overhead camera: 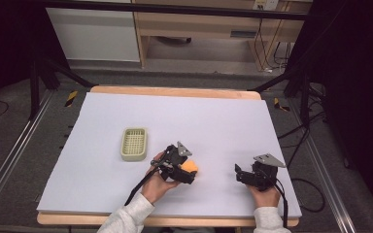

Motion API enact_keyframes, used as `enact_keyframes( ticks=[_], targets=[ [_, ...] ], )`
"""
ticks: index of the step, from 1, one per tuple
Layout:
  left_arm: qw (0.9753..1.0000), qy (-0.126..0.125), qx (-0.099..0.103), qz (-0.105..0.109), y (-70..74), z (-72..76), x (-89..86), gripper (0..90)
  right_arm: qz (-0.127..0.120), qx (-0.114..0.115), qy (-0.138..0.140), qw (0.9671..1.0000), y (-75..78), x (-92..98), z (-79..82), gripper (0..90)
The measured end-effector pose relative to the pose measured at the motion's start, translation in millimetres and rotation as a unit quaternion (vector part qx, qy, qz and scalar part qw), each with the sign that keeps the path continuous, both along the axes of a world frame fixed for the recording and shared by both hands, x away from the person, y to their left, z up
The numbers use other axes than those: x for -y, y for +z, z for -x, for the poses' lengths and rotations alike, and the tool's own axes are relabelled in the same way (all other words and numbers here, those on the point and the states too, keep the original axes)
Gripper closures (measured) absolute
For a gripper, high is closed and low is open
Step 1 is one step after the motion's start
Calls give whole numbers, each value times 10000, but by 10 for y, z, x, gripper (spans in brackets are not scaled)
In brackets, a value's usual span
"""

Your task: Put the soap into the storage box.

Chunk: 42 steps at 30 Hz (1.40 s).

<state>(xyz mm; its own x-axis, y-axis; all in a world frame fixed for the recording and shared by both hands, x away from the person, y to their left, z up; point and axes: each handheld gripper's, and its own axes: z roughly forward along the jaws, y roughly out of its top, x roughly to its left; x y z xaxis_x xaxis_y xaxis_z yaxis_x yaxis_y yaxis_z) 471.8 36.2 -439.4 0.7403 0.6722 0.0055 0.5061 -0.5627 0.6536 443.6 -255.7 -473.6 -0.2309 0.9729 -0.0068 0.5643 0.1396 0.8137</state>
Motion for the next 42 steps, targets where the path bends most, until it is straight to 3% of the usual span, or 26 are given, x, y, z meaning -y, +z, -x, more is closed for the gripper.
enact_keyframes(
  ticks=[27,36,42],
  targets=[
    [9992,-86,-282,-276,-152,-84,119,211,19,-19,4,10000,1,-2,-2,85],
    [9988,-110,-381,-281,-184,-103,141,231,18,-17,11,10000,1,-2,-3,85],
    [9987,-119,-360,-334,-206,-107,155,242,22,-11,8,10000,1,-2,-2,85]
  ],
)
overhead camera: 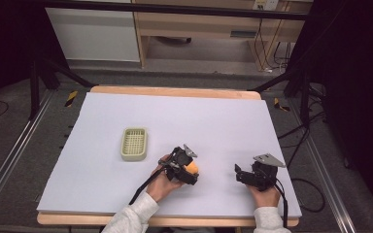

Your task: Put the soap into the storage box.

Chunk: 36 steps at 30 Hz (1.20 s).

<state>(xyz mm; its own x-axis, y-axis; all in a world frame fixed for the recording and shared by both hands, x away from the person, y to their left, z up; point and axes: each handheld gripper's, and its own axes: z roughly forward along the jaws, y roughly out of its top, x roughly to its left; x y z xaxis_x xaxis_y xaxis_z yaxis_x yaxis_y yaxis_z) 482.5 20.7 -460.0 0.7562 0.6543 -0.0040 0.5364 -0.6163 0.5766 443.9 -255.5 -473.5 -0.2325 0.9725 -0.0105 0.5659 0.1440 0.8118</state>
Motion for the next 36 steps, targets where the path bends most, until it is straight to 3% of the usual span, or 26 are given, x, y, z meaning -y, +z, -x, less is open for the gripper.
enact_keyframes(
  ticks=[22,36],
  targets=[
    [9998,-26,-170,-123,-49,-47,36,242,1,-24,-3,10000,-1,-3,-3,86],
    [9998,-16,-95,-175,-66,-31,50,242,-7,-32,-12,10000,-1,-3,-4,86]
  ],
)
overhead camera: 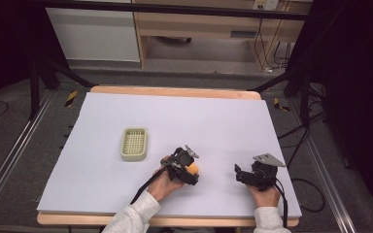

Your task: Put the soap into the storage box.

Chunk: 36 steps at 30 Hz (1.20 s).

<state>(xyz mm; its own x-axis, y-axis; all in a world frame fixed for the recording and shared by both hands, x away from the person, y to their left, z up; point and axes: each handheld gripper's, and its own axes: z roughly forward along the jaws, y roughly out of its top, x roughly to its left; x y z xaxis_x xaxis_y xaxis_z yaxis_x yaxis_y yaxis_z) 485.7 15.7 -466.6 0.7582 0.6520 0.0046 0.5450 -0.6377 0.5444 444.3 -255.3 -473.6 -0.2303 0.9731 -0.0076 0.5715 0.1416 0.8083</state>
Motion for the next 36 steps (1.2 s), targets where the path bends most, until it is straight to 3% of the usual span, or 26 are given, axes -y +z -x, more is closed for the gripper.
enact_keyframes(
  ticks=[16,36],
  targets=[
    [9999,31,-16,-128,15,-3,21,252,-7,-22,-1,10000,-3,2,-3,86],
    [10000,-43,-22,-64,59,25,-3,254,3,-21,0,10000,0,5,0,86]
  ],
)
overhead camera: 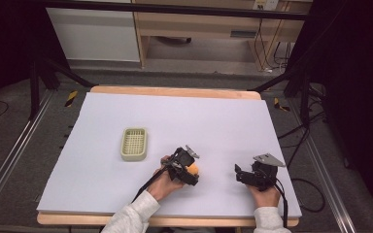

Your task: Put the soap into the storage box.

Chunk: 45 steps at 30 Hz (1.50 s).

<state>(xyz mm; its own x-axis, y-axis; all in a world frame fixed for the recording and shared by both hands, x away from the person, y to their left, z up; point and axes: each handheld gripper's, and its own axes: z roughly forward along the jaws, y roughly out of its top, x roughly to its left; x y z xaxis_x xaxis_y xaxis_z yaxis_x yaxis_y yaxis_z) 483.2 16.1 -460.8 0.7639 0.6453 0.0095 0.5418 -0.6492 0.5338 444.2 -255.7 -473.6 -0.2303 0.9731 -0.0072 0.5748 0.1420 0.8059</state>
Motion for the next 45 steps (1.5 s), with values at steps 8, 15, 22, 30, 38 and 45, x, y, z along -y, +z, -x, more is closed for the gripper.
enact_keyframes(
  ticks=[8,15,22,30,38,45],
  targets=[
    [9998,48,130,133,116,23,-128,254,-5,1,-8,10000,0,1,1,87],
    [9996,111,182,191,189,19,-261,254,-4,0,-9,10000,0,2,2,87],
    [9992,168,209,282,268,23,-396,254,-1,-4,-10,10000,0,1,2,86],
    [9991,214,264,243,329,51,-556,254,3,-5,-17,10000,-2,1,2,87],
    [9981,417,316,310,394,32,-796,255,40,-1,-12,10000,-6,8,-2,87],
    [9974,526,325,376,456,15,-913,254,28,5,-4,10000,-3,16,3,87]
  ],
)
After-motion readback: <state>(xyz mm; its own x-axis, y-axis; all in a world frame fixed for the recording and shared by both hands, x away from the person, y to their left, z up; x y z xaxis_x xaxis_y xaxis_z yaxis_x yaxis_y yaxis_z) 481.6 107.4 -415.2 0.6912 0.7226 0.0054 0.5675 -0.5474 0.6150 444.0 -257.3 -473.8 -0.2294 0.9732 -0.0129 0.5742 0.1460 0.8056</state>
